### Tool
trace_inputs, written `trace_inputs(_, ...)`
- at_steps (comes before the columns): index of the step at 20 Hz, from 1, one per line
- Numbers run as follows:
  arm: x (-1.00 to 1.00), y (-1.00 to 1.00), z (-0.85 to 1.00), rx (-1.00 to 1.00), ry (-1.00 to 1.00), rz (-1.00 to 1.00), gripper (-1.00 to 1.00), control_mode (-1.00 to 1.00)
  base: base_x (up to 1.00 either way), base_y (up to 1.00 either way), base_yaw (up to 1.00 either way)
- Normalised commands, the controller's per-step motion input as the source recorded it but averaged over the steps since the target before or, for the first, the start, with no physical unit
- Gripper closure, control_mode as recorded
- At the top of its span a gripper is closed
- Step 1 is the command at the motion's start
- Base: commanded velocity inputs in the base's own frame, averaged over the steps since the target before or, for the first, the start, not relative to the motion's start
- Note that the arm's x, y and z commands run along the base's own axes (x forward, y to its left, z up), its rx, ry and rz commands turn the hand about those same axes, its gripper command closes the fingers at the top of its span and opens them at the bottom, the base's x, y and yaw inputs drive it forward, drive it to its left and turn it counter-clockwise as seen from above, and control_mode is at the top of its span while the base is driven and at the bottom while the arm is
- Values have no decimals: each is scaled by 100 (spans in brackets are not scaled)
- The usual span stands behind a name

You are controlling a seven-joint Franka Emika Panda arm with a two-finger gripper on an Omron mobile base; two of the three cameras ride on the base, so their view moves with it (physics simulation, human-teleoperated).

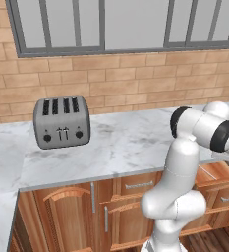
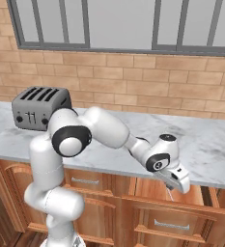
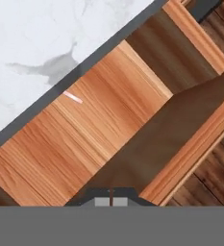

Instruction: Take a straw from the drawer in front and place it inside the glass cup on the dining counter.

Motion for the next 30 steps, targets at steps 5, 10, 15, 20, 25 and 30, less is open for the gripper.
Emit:
trace_inputs(5,1,0,0,1,9,19,100,-100,0,0,0)
trace_inputs(10,0,0,-9,2,1,21,100,-100,0,0,0)
trace_inputs(15,0,0,-11,1,0,17,100,-100,0,0,0)
trace_inputs(20,0,0,-5,5,0,13,100,-100,0,0,0)
trace_inputs(25,0,0,-3,6,0,14,100,-100,0,0,0)
trace_inputs(30,0,0,-11,4,0,14,100,-100,0,0,0)
